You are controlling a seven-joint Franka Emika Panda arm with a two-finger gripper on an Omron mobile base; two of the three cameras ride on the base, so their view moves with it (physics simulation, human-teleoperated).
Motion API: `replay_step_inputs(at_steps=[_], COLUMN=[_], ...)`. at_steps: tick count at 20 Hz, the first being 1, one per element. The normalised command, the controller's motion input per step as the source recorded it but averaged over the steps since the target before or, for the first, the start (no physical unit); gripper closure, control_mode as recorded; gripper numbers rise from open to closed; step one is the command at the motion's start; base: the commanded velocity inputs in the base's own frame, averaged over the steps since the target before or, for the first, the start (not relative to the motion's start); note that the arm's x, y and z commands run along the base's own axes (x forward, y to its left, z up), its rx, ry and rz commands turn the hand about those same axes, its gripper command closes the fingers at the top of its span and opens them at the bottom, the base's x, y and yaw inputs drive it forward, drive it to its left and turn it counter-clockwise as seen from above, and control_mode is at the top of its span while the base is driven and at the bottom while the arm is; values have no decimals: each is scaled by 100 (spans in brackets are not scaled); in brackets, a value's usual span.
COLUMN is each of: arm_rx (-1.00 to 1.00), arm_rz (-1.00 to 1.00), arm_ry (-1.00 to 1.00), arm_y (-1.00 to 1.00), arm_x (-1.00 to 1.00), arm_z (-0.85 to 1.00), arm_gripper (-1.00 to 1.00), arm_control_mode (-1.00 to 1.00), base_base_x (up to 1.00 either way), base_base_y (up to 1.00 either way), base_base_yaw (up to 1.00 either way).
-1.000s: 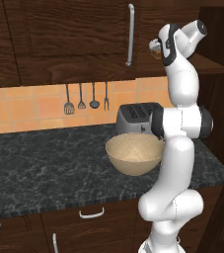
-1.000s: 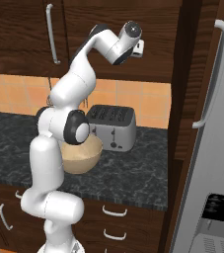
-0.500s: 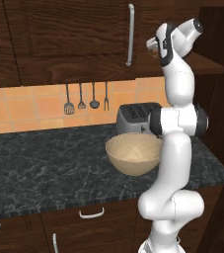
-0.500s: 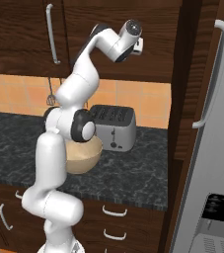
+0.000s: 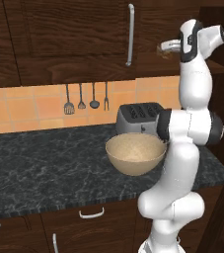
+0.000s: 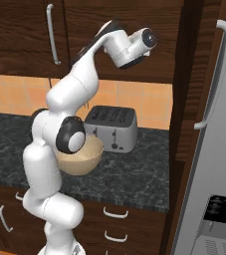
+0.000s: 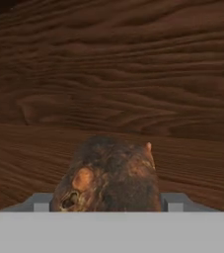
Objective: Open the cabinet, pick up the bread from the cabinet and place it in the basket. Then move the basket to the dining counter.
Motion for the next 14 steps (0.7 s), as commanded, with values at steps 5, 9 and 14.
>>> replay_step_inputs(at_steps=[5,9,14], arm_rx=[1,0,-5], arm_rz=[0,0,0], arm_ry=[-34,-16,-2], arm_y=[14,24,3], arm_x=[-100,-100,-100], arm_z=[15,42,54], arm_gripper=[100,100,100], arm_control_mode=[-100,-100,-100], base_base_x=[0,0,0], base_base_y=[0,0,0], base_base_yaw=[0,0,0])
